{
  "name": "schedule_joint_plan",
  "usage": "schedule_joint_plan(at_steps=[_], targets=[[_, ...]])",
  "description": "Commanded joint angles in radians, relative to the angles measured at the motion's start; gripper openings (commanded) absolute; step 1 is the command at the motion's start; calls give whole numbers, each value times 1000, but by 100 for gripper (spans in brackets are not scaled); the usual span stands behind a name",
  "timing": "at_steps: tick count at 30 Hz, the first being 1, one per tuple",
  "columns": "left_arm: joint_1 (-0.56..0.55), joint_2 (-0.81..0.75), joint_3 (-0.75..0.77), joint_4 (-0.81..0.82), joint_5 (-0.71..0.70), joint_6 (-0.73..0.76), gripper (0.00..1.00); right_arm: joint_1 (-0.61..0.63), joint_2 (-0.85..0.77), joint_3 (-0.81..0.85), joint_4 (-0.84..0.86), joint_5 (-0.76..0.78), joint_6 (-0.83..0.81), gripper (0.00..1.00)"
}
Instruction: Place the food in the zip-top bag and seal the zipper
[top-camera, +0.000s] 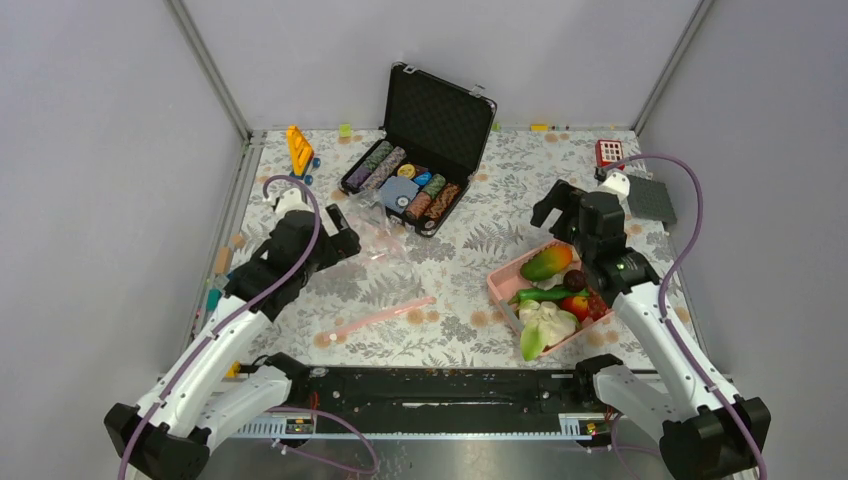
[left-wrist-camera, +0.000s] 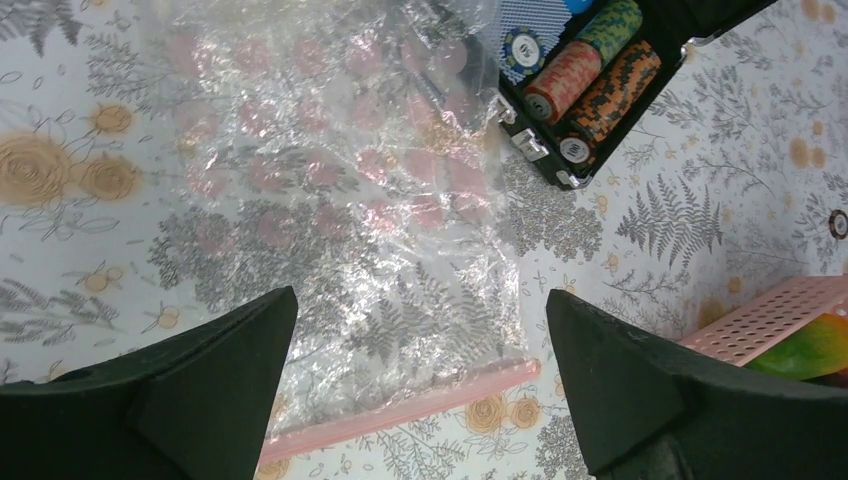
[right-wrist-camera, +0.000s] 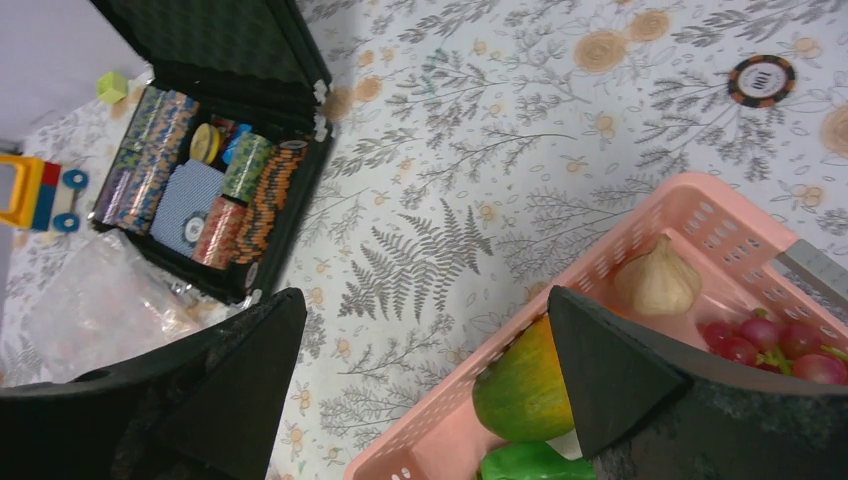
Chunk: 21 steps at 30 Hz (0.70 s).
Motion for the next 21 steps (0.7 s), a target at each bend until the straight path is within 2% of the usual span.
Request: schedule_joint_plan(at_steps=[1, 6, 15, 21], targets=[[-3, 1, -36, 112, 61, 49, 99, 1, -16, -32, 87, -93, 3, 100], [-58, 31, -86, 167, 125, 71, 99, 2, -35, -78, 168, -233, -17, 100], [-295, 257, -84, 147, 194, 188, 99, 1, 14, -86, 244, -404, -11, 100], [-520, 457, 17, 14, 17, 243, 99, 1, 66, -56, 230, -504, -5, 100]])
